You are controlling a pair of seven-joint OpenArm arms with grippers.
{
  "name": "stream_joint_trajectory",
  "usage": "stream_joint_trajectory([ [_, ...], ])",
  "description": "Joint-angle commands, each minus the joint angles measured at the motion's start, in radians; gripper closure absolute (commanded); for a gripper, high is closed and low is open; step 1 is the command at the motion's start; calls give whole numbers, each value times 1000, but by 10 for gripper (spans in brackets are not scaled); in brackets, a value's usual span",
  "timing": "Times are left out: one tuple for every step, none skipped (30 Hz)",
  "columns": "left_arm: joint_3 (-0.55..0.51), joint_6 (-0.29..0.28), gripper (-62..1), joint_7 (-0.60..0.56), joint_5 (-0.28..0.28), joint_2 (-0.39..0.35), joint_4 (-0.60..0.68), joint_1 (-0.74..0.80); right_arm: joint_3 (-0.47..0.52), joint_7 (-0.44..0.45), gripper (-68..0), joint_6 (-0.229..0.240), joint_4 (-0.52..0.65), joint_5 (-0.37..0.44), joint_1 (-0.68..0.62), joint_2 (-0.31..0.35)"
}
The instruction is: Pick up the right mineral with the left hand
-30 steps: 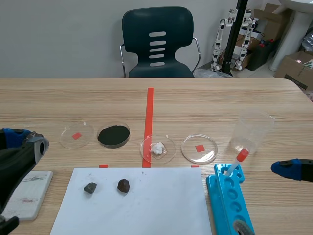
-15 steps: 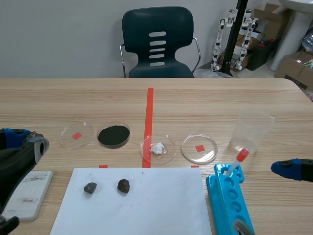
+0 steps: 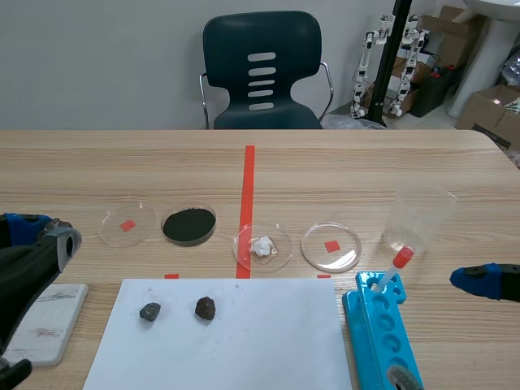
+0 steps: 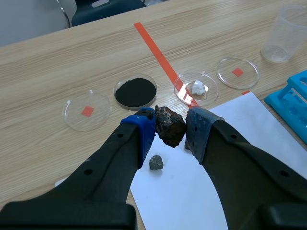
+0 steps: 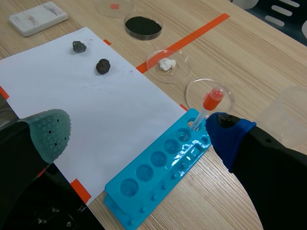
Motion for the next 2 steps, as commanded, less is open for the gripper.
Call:
stream_joint_trajectory([
  [5, -1, -149, -17, -2, 8, 17, -5, 0, 11, -587, 0, 6, 8, 6, 0],
  [5, -1, -149, -17, -2, 8, 17, -5, 0, 11, -587, 0, 6, 8, 6, 0],
])
